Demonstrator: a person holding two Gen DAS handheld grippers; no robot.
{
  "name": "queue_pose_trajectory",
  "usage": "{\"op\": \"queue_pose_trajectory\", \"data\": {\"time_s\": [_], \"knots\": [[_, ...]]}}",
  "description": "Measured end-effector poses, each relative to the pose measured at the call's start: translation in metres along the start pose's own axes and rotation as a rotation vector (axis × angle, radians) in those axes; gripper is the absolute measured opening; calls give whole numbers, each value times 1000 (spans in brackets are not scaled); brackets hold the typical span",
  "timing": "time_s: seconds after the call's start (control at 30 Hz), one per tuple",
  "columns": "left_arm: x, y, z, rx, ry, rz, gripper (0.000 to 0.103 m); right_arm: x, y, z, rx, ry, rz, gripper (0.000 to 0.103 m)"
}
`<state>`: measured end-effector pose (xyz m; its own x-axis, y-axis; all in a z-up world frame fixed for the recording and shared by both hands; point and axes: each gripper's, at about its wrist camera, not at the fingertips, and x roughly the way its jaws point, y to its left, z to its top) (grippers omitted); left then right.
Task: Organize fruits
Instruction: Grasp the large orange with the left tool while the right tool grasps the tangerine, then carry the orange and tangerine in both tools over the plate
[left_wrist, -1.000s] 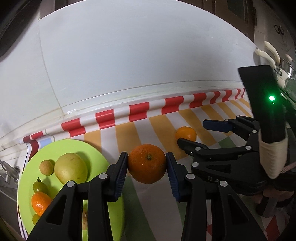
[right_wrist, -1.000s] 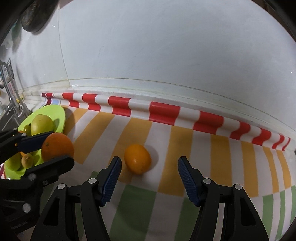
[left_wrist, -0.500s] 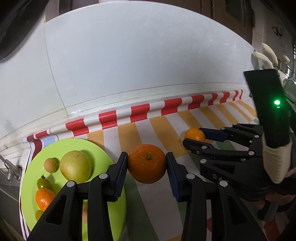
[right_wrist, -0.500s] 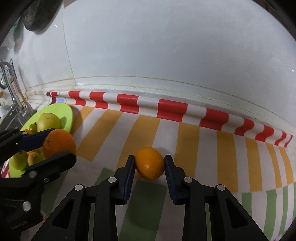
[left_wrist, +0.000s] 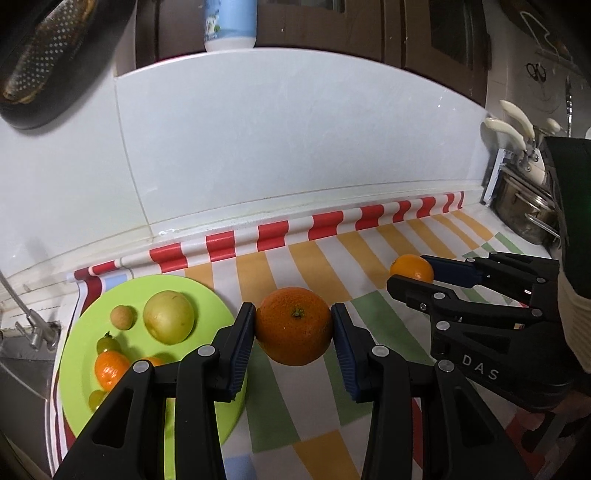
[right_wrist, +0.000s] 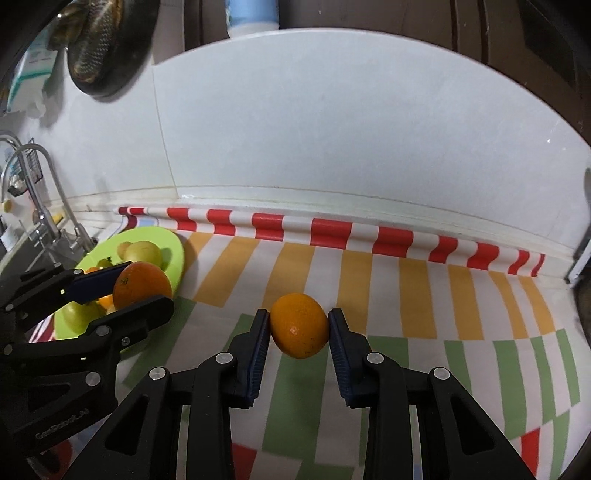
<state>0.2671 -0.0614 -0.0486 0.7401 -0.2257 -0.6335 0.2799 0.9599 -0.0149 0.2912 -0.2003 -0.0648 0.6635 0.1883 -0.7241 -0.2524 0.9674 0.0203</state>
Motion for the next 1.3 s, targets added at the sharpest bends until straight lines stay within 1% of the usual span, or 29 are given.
{"op": "queue_pose_trajectory", "data": {"time_s": [0.37,0.7,1.0,1.3], "knots": [[-48,-1,-12,4,-34,12,41,-46,21,-8,8,-44,2,33],[-96,5,-32,-35,-59,20,41,-87,38,-23,11,-60,38,33],[-128,18,-48,-51,-75,50,41,-110,65,-28,-3,-91,62,33],[-151,35,-54,-59,-98,88,41,-117,89,-25,-27,-113,87,33]]}}
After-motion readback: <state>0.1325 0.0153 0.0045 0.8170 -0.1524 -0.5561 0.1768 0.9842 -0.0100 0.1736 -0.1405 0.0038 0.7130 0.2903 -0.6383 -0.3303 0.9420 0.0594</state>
